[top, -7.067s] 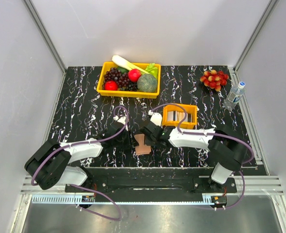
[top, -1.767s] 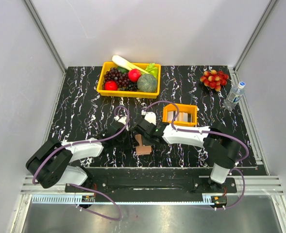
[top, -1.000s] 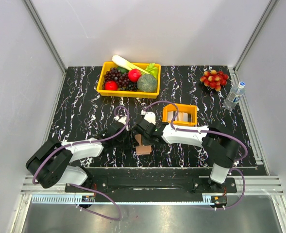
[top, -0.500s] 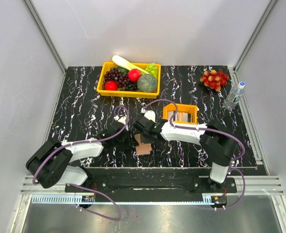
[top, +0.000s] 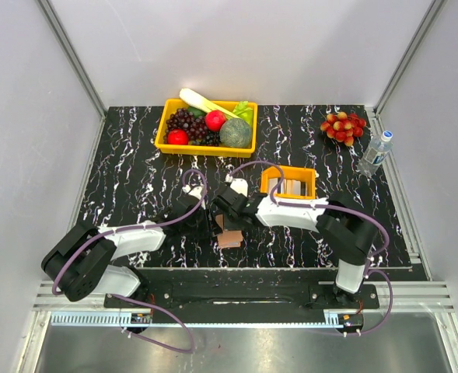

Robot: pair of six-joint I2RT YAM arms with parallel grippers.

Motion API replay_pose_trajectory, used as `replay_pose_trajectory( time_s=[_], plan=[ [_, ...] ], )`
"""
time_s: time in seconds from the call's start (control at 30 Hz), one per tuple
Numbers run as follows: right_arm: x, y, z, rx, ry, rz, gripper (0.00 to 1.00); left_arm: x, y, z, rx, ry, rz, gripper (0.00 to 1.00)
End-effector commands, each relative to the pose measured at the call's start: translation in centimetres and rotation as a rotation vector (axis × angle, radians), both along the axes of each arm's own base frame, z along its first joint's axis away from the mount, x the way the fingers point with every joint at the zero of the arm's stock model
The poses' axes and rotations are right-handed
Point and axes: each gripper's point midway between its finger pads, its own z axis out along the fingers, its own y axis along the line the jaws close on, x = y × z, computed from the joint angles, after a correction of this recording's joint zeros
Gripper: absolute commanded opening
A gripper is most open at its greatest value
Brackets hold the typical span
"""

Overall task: Put the credit cards into the card holder
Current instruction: Close the card holder at the center of the board.

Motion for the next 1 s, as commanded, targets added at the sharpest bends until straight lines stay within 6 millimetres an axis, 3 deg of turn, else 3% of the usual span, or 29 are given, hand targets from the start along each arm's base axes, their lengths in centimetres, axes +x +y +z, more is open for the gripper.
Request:
replay_pose_trajectory(
  time_s=[0.0, 0.13, 0.23, 0.37, 0.5, 0.6, 0.7, 0.77, 0.87, 0.97],
  plan=[
    [-3.1, -5.5, -8.8, -0.249, 0.16, -0.018, 0.0, -0.4, -0.4, 0.0, -0.009, 0.002, -0.039, 0.27],
    [-3.6, -6.7, -10.0, -0.291, 0.179, -0.029, 0.0, -0.5, -0.3, 0.0, -0.009, 0.003, -0.033, 0.27],
    [-3.6, -6.3, -9.8, -0.263, 0.17, -0.019, 0.0, -0.5, -0.2, -0.1, -0.008, 0.004, -0.03, 0.27],
    [-1.4, -3.2, -5.7, -0.143, 0.07, 0.034, 0.01, -0.4, -0.1, 0.0, 0.006, 0.001, -0.027, 0.27],
    [1.4, 0.1, 0.8, 0.01, -0.062, 0.077, 0.18, 0.0, 0.1, 0.6, 0.009, -0.019, -0.015, 0.31],
    [2.4, 1.2, 5.3, 0.129, -0.149, 0.088, 0.29, 0.3, 0.2, 1.1, 0.011, -0.037, -0.003, 0.37],
    [3.1, 0.2, 7.4, 0.188, -0.204, 0.043, 0.41, 0.6, 0.4, 1.8, 0.005, -0.059, 0.013, 0.44],
    [3.1, -1.0, 7.8, 0.189, -0.216, 0.017, 0.45, 0.8, 0.6, 2.3, 0.006, -0.079, 0.021, 0.5],
    [2.8, -3.1, 7.3, 0.188, -0.209, -0.04, 0.48, 1.1, 0.8, 2.9, 0.007, -0.101, 0.037, 0.52],
    [2.2, -4.7, 5.7, 0.181, -0.173, -0.076, 0.53, 1.3, 0.9, 3.1, 0.02, -0.103, 0.041, 0.61]
  ],
)
